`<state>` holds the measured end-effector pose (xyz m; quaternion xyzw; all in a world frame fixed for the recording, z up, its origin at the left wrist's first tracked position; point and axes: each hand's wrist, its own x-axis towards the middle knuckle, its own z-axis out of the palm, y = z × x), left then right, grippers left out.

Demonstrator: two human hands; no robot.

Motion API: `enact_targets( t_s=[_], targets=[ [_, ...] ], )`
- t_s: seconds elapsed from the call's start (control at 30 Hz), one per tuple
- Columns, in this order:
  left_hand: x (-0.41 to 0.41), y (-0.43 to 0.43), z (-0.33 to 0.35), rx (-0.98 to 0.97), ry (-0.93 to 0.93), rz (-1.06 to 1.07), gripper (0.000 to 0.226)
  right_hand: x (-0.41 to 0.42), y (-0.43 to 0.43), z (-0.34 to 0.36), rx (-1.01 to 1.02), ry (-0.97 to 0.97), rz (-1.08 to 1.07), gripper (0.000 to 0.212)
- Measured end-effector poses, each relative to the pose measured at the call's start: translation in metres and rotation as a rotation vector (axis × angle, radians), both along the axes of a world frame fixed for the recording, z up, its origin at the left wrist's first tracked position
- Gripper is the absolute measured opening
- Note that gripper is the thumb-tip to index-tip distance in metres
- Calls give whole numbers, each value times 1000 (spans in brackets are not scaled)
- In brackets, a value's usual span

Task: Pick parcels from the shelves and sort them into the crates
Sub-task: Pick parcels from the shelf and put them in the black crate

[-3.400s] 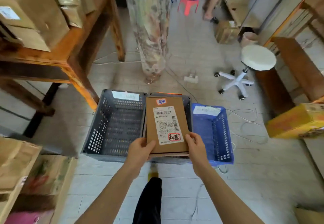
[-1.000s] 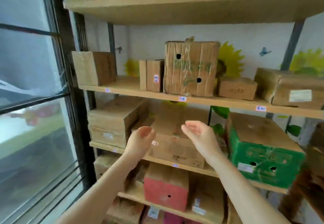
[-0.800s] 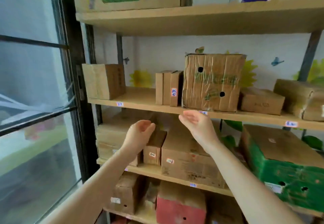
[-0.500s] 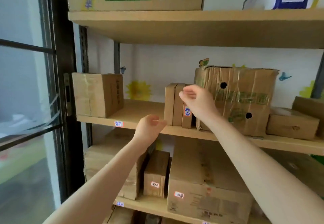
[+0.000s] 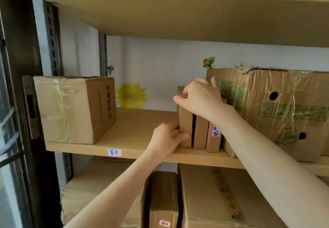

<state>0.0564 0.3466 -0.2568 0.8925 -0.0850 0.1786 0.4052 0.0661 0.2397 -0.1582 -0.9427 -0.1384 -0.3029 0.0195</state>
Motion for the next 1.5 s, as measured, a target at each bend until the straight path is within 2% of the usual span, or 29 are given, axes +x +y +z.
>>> enact_targets(
  t_s=[0.13,0.3,0.37,0.43,0.47,0.57,0.63,0.7,0.8,0.87,0.97,1.07,1.13,1.2,1.27,1.33,1.5],
  targets=[
    [-2,19,-3,-122,-103,-39,45,-12,10,0,76,-49,-29,41],
    [-6,56,-5,-499,-116,-199,47,-40,32,-6,340,-186,-2,34],
    [-10,70,-5,-564,-101,-256,46,-52,45,-13,457,-210,68,34],
    [-16,84,-3,-663,-3,-335,46,-61,58,-21,546,-217,119,35],
    [-21,90,1,-752,104,-377,50,-65,65,-25,586,-210,141,37],
    [-27,105,14,-930,404,-468,72,-77,87,-44,642,-233,223,38],
    [-28,115,22,-915,456,-541,84,-84,102,-61,586,-272,263,40],
    [-31,123,27,-882,456,-631,84,-88,116,-79,526,-312,300,43],
    [-40,128,28,-913,356,-615,53,-89,127,-94,518,-300,380,46],
    [-42,130,26,-967,274,-502,33,-90,124,-96,611,-319,462,42],
    [-42,136,23,-1040,235,-428,32,-87,107,-92,799,-407,400,30],
    [-51,140,23,-1047,235,-470,31,-84,93,-80,925,-201,224,34],
    [-56,141,21,-1068,232,-534,31,-86,88,-77,1034,-15,254,36],
    [-61,141,17,-1085,243,-602,33,-95,83,-80,1110,36,333,23],
    [-64,137,7,-1083,265,-672,37,-109,71,-86,1144,-9,366,12],
    [-70,122,-6,-1060,322,-739,43,-128,54,-97,1186,-53,360,13],
    [-89,41,-40,-975,487,-923,45,-186,-12,-144,1342,-216,171,16]
  ],
)
